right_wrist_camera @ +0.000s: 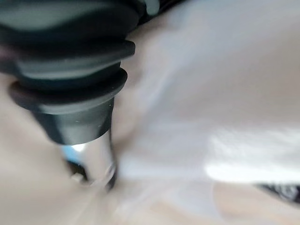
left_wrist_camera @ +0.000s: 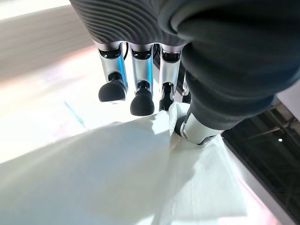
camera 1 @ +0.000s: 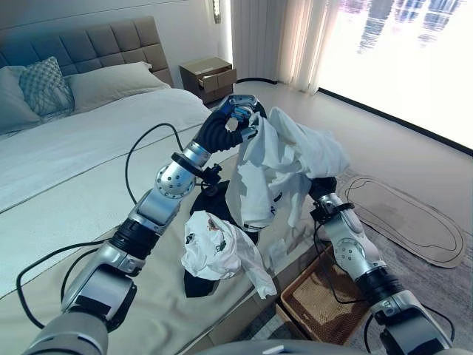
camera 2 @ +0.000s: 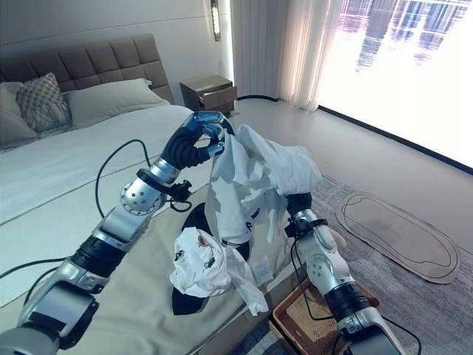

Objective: Pick up clothes into the bucket

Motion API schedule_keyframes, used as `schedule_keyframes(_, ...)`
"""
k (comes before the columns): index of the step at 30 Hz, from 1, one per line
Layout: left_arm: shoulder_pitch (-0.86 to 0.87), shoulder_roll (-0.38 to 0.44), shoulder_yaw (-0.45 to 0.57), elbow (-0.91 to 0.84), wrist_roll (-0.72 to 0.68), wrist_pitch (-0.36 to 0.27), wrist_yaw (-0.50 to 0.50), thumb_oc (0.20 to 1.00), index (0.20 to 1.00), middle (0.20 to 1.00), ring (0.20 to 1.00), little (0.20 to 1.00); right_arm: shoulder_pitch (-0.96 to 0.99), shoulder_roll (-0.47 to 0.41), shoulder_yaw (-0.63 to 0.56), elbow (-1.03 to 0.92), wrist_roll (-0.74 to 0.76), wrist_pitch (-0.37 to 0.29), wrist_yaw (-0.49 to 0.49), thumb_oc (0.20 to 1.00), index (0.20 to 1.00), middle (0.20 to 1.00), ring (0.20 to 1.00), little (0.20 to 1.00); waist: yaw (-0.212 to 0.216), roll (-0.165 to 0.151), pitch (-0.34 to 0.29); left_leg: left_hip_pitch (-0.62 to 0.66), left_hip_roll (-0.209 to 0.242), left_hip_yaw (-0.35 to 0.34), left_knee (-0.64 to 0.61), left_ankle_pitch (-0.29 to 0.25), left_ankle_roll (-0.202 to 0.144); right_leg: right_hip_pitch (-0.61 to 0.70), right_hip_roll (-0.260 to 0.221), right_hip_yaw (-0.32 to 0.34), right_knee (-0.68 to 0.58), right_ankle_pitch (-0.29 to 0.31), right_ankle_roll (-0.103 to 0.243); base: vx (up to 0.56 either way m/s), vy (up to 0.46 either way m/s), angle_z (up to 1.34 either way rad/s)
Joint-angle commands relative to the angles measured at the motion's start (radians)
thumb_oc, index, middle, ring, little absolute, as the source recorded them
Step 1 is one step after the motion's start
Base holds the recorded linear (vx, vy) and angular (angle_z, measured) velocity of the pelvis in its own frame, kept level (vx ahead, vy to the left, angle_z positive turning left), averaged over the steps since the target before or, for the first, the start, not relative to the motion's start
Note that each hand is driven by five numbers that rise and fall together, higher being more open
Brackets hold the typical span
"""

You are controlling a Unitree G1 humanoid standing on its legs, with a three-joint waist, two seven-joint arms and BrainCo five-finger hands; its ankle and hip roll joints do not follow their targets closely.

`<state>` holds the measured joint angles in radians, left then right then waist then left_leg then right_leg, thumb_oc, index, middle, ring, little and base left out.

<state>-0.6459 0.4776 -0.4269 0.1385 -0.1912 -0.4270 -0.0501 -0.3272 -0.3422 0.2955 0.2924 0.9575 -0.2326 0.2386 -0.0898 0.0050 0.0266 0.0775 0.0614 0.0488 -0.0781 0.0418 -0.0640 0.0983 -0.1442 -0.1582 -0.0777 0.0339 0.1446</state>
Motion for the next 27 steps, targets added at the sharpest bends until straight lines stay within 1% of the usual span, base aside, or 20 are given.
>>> schedule_keyframes(1,-0.016,0.012,0.078,0.003,-0.082,-0.063,-0.002,0.2,0.2,0.2,0.2,0.2,-0.097,0.064,-0.003,0.022,0.042,-0.048,0.033,0.2,0.2,0.2,0.2,0.2,0.015,-0.058,-0.042,-0.037,-0.001,-0.015,0.051,-0.029,-0.006,-0.06,-0.05,-0.006,0.066,0.028,0.04,0.0,0.0,0.0)
schedule_keyframes(6,0.008,0.001,0.088,-0.008,-0.093,-0.066,-0.009,0.2,0.2,0.2,0.2,0.2,-0.09,0.079,-0.001,0.043,0.031,-0.051,0.026,0.2,0.2,0.2,0.2,0.2,0.017,-0.058,-0.043,-0.038,-0.004,-0.017,0.053,-0.03,-0.005,-0.059,-0.05,-0.007,0.067,0.027,0.038,0.0,0.0,0.0)
schedule_keyframes(10,0.033,-0.014,0.092,-0.005,-0.099,-0.066,-0.01,0.2,0.2,0.2,0.2,0.2,-0.08,0.094,-0.012,0.029,0.057,-0.057,0.029,0.2,0.2,0.2,0.2,0.2,0.018,-0.058,-0.043,-0.04,-0.005,-0.019,0.055,-0.032,-0.004,-0.06,-0.05,-0.007,0.069,0.025,0.037,0.0,0.0,0.0)
schedule_keyframes(16,0.098,-0.036,0.096,0.027,-0.097,-0.059,-0.008,0.2,0.2,0.2,0.2,0.2,-0.045,0.116,-0.063,-0.001,0.109,-0.089,0.014,0.2,0.2,0.2,0.2,0.2,0.016,-0.06,-0.042,-0.04,-0.004,-0.018,0.059,-0.035,-0.001,-0.062,-0.049,-0.004,0.071,0.023,0.035,0.0,0.0,0.0)
schedule_keyframes(19,0.137,-0.045,0.101,0.046,-0.075,-0.058,0.005,0.2,0.2,0.2,0.2,0.2,-0.025,0.123,-0.107,-0.021,0.128,-0.119,-0.011,0.2,0.2,0.2,0.2,0.2,0.013,-0.061,-0.04,-0.039,-0.004,-0.018,0.059,-0.038,0.0,-0.065,-0.048,0.0,0.07,0.023,0.034,0.0,0.0,0.0)
schedule_keyframes(20,0.146,-0.047,0.101,0.052,-0.065,-0.058,0.014,0.25,0.25,0.25,0.25,0.25,-0.022,0.126,-0.115,-0.028,0.137,-0.127,-0.015,0.2,0.2,0.2,0.2,0.2,0.012,-0.061,-0.039,-0.039,-0.003,-0.018,0.06,-0.038,0.001,-0.065,-0.048,0.0,0.071,0.023,0.034,0.0,0.0,0.0)
schedule_keyframes(21,0.154,-0.048,0.102,0.055,-0.053,-0.058,0.024,1.0,1.0,1.0,1.0,1.0,-0.02,0.129,-0.124,-0.035,0.14,-0.135,-0.023,0.2,0.2,0.2,0.2,0.2,0.012,-0.061,-0.038,-0.04,-0.003,-0.017,0.061,-0.039,0.001,-0.065,-0.048,0.001,0.071,0.023,0.034,0.0,0.0,0.0)
schedule_keyframes(23,0.175,-0.052,0.098,0.069,-0.02,-0.056,0.047,1.0,1.0,1.0,1.0,1.0,-0.015,0.133,-0.149,-0.052,0.147,-0.156,-0.039,0.2,0.2,0.2,0.2,0.2,0.011,-0.062,-0.037,-0.04,-0.002,-0.017,0.063,-0.041,0.002,-0.065,-0.047,0.003,0.071,0.022,0.033,0.0,0.0,0.0)
schedule_keyframes(25,0.193,-0.05,0.096,0.078,-0.004,-0.053,0.051,1.0,1.0,1.0,1.0,1.0,-0.016,0.131,-0.176,-0.066,0.144,-0.178,-0.054,0.2,0.2,0.2,0.2,0.2,0.011,-0.062,-0.036,-0.041,-0.001,-0.016,0.063,-0.042,0.003,-0.066,-0.046,0.003,0.072,0.02,0.033,0.0,0.0,0.0)
schedule_keyframes(26,0.193,-0.05,0.096,0.078,-0.003,-0.053,0.052,1.0,1.0,1.0,1.0,1.0,-0.015,0.131,-0.176,-0.067,0.143,-0.178,-0.054,0.2,0.2,0.2,0.2,0.2,0.011,-0.062,-0.036,-0.04,-0.001,-0.016,0.063,-0.042,0.003,-0.066,-0.046,0.003,0.072,0.02,0.033,0.0,0.0,0.0)
schedule_keyframes(27,0.211,-0.05,0.1,0.087,0.002,-0.054,0.058,1.0,1.0,1.0,1.0,1.0,-0.015,0.125,-0.2,-0.075,0.129,-0.201,-0.076,0.2,0.2,0.2,0.2,0.2,0.01,-0.062,-0.037,-0.042,-0.002,-0.016,0.064,-0.044,0.003,-0.066,-0.045,0.004,0.072,0.019,0.033,0.0,0.0,0.0)
